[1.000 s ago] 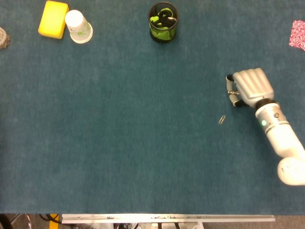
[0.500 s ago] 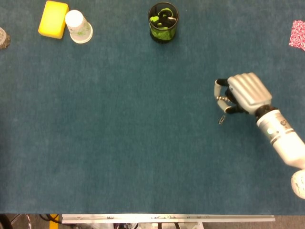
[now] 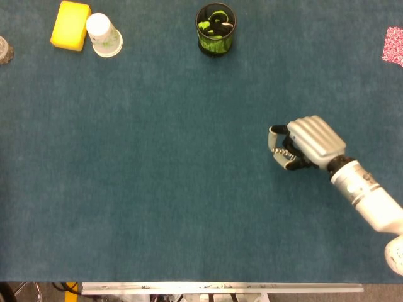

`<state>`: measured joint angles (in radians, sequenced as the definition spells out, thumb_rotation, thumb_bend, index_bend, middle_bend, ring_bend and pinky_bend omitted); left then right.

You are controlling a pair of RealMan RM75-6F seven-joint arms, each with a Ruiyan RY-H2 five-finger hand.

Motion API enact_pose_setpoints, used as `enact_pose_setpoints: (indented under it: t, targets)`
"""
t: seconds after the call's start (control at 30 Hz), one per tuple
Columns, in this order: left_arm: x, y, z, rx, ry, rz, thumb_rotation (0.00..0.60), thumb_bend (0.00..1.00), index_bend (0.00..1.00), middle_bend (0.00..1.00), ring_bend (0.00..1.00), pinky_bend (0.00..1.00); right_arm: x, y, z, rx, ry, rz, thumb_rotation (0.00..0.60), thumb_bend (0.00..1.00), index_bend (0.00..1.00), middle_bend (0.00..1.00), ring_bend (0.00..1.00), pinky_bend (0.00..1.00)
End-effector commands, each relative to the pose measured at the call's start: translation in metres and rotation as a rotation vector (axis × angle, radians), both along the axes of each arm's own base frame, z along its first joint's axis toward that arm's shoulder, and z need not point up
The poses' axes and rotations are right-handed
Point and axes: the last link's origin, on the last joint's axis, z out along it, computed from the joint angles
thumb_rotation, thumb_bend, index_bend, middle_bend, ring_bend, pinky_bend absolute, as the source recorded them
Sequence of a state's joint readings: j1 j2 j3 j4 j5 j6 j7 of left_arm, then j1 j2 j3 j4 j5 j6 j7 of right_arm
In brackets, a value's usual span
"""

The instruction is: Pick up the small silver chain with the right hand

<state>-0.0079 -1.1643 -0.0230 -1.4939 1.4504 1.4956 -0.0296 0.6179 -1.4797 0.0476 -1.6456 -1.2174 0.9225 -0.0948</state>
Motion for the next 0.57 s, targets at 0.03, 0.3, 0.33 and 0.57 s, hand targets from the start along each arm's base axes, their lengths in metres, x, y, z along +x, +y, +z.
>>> enact_pose_setpoints:
  t: [0.03, 0.3, 0.33, 0.57]
  targets:
    - [0.0002, 0.0000, 0.0002, 0.001, 0.000, 0.000, 0.600, 0.35, 0.08, 0.09, 0.11, 0.10, -0.0010, 0.0016, -0.0015, 0.004, 0.000, 0.003, 0.600, 0.47, 0.66, 0.98, 1.00, 1.00]
    - [0.0002, 0.0004, -0.0008, -0.002, 0.001, 0.002, 0.600, 0.35, 0.08, 0.09, 0.11, 0.10, -0.0022, 0.0006, -0.0006, 0.004, 0.001, -0.001, 0.600, 0.47, 0.66, 0.98, 1.00, 1.00]
    - [0.0002, 0.0005, -0.0010, -0.002, 0.001, 0.002, 0.600, 0.35, 0.08, 0.09, 0.12, 0.10, -0.0022, 0.0006, -0.0002, 0.003, 0.002, -0.001, 0.600, 0.47, 0.66, 0.98, 1.00, 1.00]
    - [0.0009, 0.0011, -0.0014, -0.002, 0.001, -0.002, 0.600, 0.35, 0.08, 0.09, 0.11, 0.10, -0.0031, 0.0018, 0.0004, 0.008, 0.010, -0.004, 0.600, 0.47, 0.66, 0.98, 1.00, 1.00]
